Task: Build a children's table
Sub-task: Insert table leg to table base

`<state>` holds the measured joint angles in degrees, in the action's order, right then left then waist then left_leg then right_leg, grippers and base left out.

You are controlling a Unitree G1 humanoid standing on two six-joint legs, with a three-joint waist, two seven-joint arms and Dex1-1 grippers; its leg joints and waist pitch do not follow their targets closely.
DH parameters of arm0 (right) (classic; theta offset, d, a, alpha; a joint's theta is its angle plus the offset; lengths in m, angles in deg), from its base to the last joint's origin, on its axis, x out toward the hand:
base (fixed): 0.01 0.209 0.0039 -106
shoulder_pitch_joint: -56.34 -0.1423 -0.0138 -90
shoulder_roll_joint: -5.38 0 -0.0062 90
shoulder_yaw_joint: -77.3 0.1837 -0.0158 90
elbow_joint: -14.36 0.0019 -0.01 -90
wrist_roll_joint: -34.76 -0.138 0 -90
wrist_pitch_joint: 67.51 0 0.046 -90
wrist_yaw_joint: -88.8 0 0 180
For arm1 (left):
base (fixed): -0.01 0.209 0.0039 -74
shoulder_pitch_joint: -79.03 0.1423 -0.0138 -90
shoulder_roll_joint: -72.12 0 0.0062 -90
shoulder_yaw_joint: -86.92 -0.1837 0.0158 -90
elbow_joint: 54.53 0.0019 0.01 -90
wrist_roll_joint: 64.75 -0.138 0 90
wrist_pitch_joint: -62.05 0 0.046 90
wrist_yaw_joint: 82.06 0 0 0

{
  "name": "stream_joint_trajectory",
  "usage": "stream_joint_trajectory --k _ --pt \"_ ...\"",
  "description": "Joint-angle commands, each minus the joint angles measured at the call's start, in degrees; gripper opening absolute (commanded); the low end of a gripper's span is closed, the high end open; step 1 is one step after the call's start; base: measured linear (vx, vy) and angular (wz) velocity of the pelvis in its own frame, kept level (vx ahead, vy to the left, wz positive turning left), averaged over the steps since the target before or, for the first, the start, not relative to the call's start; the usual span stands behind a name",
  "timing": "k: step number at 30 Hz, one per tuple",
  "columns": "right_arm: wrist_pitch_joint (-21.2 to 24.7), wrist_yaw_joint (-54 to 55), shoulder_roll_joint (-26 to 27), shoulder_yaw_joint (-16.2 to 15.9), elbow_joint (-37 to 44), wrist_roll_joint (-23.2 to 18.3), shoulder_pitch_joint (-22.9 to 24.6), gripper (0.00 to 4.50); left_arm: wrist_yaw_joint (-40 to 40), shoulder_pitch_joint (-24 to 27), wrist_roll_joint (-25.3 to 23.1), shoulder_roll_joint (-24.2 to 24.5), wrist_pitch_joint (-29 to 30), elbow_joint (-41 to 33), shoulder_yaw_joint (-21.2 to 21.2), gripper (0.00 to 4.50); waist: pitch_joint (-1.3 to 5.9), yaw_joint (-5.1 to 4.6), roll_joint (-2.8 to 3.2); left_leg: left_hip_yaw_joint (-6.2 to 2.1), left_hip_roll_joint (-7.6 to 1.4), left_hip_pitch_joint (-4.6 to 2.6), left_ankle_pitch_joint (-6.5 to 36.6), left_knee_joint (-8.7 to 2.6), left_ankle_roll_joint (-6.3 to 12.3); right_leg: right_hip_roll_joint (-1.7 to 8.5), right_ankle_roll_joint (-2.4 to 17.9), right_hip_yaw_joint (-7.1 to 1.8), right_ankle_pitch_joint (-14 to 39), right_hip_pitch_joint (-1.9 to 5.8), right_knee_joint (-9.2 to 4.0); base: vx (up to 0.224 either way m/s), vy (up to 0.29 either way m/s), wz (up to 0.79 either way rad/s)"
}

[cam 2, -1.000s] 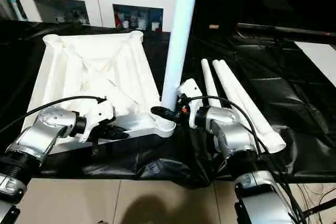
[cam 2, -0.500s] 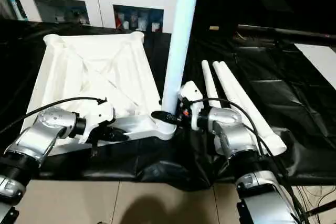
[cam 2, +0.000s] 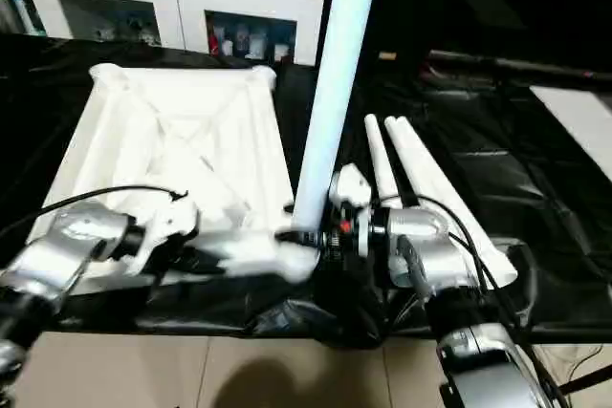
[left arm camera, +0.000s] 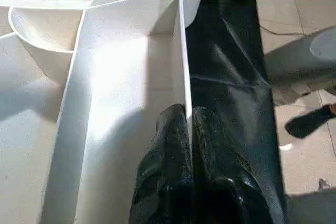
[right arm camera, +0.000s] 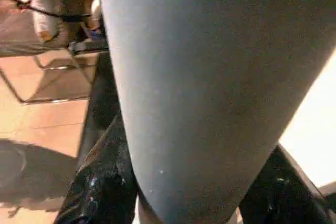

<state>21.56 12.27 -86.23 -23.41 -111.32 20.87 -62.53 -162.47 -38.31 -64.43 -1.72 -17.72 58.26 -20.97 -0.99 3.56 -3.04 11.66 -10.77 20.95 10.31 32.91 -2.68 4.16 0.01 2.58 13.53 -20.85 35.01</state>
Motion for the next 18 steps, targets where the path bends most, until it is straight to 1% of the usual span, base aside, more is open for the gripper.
stream_joint_trajectory --k 1,2,3,5,8,9,10,11,12,13,14,15,16,17,18 --pt "2.6 -0.2 -2.2 -5.0 -6.0 5.2 5.2 1.86 -8.0 -1.3 3.4 -0.7 -2.4 -4.7 -1.6 0.00 1.27 -0.35 1.58 -1.61 -3.63 -1.76 21.0 -4.90 -2.01 4.00 13.4 -2.63 10.9 0.07 -4.55 0.000 0.000 0.00" --pt "2.3 -0.3 -2.3 -5.1 -5.9 5.2 5.3 1.86 -7.4 -1.6 3.0 -0.8 -3.0 -4.1 -1.4 0.00 1.25 -0.36 1.57 -1.70 -3.59 -1.90 22.3 -4.89 -2.52 4.19 13.1 -2.76 12.7 -0.07 -4.79 0.000 0.000 0.00" --pt "1.9 -0.3 -2.2 -5.1 -6.1 5.5 5.4 1.86 -6.3 -2.1 2.5 -1.1 -3.6 -3.1 -1.2 0.00 1.24 -0.43 1.49 -1.76 -3.59 -1.84 22.4 -4.92 -2.62 4.20 12.9 -2.77 13.0 -0.03 -4.81 0.000 0.000 0.00" --pt "1.8 0.0 -2.0 -4.9 -6.4 5.6 5.4 1.86 -5.3 -2.6 2.1 -1.4 -4.1 -2.2 -0.9 0.00 1.32 -0.43 1.48 -1.81 -3.57 -1.83 22.0 -4.95 -2.67 4.12 12.7 -2.77 12.3 -0.02 -4.77 0.000 0.000 0.00" --pt "1.4 0.9 -1.4 -4.4 -7.2 5.9 5.2 1.86 -3.8 -3.1 1.6 -1.6 -4.3 -1.3 -0.7 0.00 1.40 -0.43 1.48 -1.81 -3.60 -1.69 21.2 -4.98 -2.58 4.10 13.0 -2.72 10.7 0.13 -4.60 0.000 0.000 0.00" --pt "1.1 1.8 -1.1 -4.1 -7.8 6.1 5.0 1.86 -3.5 -3.0 1.8 -1.7 -4.1 -1.2 -0.5 0.00 1.39 -0.42 1.59 -1.83 -3.59 -1.65 21.1 -5.00 -2.56 4.09 13.1 -2.71 10.4 0.17 -4.54 0.000 0.000 0.00" --pt "0.8 3.3 -0.7 -3.6 -8.5 6.3 4.8 1.86 -3.2 -3.0 2.0 -1.6 -3.8 -1.3 -0.5 0.00 1.39 -0.46 1.57 -1.80 -3.58 -1.66 21.2 -5.01 -2.59 4.11 13.1 -2.71 10.3 0.10 -4.55 0.000 0.000 0.00" --pt "0.8 6.4 0.1 -2.8 -10.2 6.8 4.1 1.86 -2.3 -3.1 1.8 -1.5 -3.6 -0.7 -0.4 0.00 1.34 -0.54 1.43 -1.79 -3.53 -1.63 21.5 -4.98 -2.57 4.12 13.2 -2.73 10.8 0.09 -4.63 0.000 0.000 0.00" --pt "0.7 9.6 0.7 -2.2 -11.9 7.2 3.3 1.86 -1.4 -3.3 1.5 -1.6 -3.5 -0.1 -0.4 0.00 1.32 -0.58 1.45 -1.82 -3.52 -1.60 21.7 -5.02 -2.65 4.16 13.1 -2.75 11.2 0.06 -4.60 0.000 0.000 0.00" --pt "0.4 12.8 1.1 -1.8 -13.4 7.7 2.6 1.86 -0.7 -3.5 1.2 -1.7 -3.5 0.6 -0.3 0.00 0.99 -0.93 1.57 -1.88 -3.37 -1.70 23.6 -5.08 -3.16 4.22 13.0 -2.80 14.3 -0.42 -4.89 0.000 0.000 0.00" --pt "0.2 15.7 1.6 -1.4 -14.8 8.3 2.0 1.86 0.0 -3.7 0.9 -1.8 -3.4 1.2 -0.2 0.00 0.74 -1.30 1.53 -2.35 -3.27 -1.79 26.7 -5.20 -4.19 4.46 11.7 -2.74 20.5 -0.49 -5.36 0.000 0.000 0.00" --pt "0.3 21.7 2.6 -0.3 -17.3 8.6 0.8 1.86 2.3 -4.2 0.0 -2.5 -3.1 2.9 0.1 0.00 0.82 -1.49 1.49 -2.61 -3.34 -1.87 27.6 -5.21 -4.71 4.61 10.9 -2.72 22.7 -0.51 -5.49 0.000 0.000 0.00" --pt "0.7 27.6 3.8 1.0 -19.8 8.7 -0.4 1.86 4.9 -4.7 -0.8 -3.3 -2.4 4.6 0.4 0.00 0.70 -2.16 1.37 -3.03 -3.26 -1.59 28.9 -5.42 -5.59 4.60 9.7 -2.61 25.5 -0.50 -5.57 0.000 0.000 0.00" --pt "1.0 30.4 4.4 1.6 -20.9 8.6 -1.0 1.86 6.3 -5.1 -1.0 -3.9 -1.6 5.4 0.8 0.00 0.66 -2.59 1.55 -3.42 -3.19 -1.68 31.0 -5.52 -6.17 4.62 8.7 -2.41 28.2 -0.61 -5.80 -0.057 0.012 -0.16" --pt "1.4 33.8 5.2 2.2 -22.1 8.5 -1.8 1.86 8.8 -5.7 -1.3 -4.9 -0.3 6.6 1.4 0.00 0.58 -3.02 1.50 -3.65 -3.14 -1.55 32.6 -5.63 -6.48 4.58 7.8 -2.31 29.6 -0.62 -5.98 -0.059 0.023 -0.21"
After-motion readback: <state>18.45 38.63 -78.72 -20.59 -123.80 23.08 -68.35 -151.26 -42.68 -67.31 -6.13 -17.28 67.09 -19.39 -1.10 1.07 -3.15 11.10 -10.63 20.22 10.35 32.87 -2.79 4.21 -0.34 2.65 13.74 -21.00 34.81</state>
